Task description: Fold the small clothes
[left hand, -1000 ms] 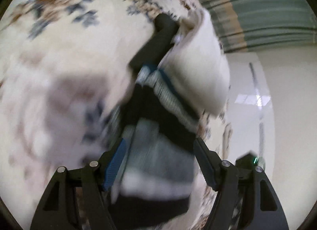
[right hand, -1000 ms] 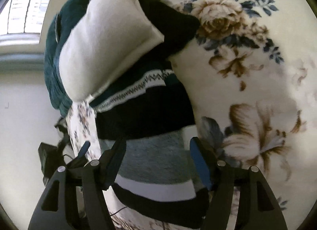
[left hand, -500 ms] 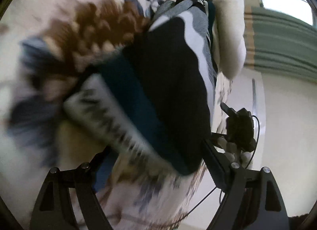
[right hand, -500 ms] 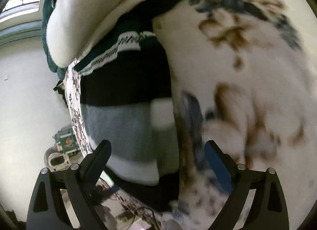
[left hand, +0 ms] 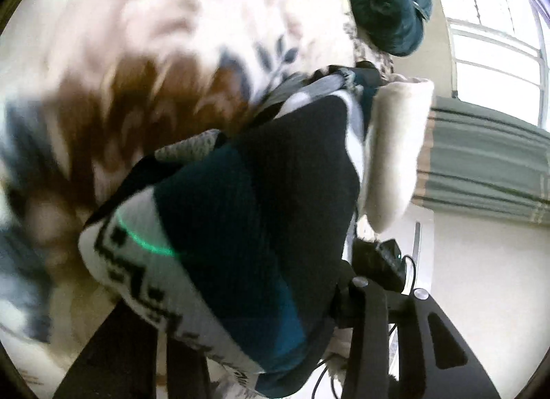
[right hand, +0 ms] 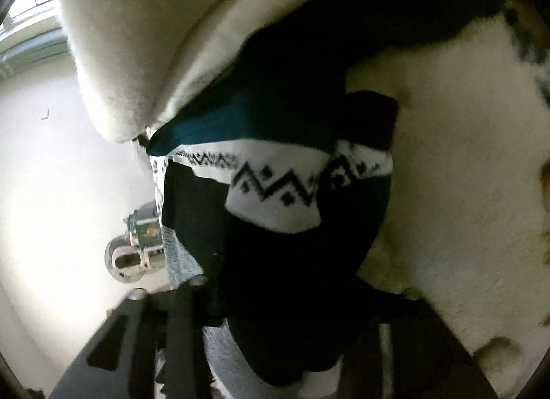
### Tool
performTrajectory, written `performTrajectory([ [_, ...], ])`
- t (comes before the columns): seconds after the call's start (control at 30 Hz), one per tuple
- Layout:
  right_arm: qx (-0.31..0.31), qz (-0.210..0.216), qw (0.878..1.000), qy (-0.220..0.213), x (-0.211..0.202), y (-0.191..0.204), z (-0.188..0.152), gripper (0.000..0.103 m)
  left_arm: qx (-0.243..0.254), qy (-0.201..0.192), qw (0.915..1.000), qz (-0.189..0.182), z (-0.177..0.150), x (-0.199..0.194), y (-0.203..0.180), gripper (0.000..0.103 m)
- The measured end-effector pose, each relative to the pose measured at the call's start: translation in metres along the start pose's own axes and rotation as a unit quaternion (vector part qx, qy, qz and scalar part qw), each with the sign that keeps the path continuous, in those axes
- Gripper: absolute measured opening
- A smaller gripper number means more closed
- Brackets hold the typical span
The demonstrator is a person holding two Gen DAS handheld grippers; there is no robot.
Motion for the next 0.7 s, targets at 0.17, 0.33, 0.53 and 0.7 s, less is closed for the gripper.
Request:
performTrajectory([
  [0.17, 0.004, 0.012, 0.999, -0.052, -0.025, 0.019, -0.042, 0.017, 0.072, 0.061, 0.9955, -0.007, 0.026, -0.028, -0.023, 0.039],
  [0.33, 0.037, 0.002, 0.996, -0.081, -0.038, 0.031, -0.153, 0.016, 0.171, 0.152, 0.9714, 0.063, 0.028, -0.045, -0.009, 0.041],
  [0.53, 0.084, -0.083, 0.992, -0.043, 0.003, -0.003, -0.257, 0.028, 0.182, 0.183, 0.9578, 0.127, 0.012, -0.039, 0.044, 0.076],
  [0.7, 0.081, -0.136, 0.987, -0.039, -0.024, -0.006, -0.264, 0.061, 0.2, 0.108, 0.9626, 0.147, -0.002, -0.07, 0.029, 0.076],
])
Point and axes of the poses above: each gripper's, at about its wrist camera, not at the fingertips, and x roughly the way its jaws point, y to its left, z to its top, the point moved 6 cm from there along x, roughly the way its jaws point, and after that the axes turned 6 degrees about z, right-handed, at the moved point
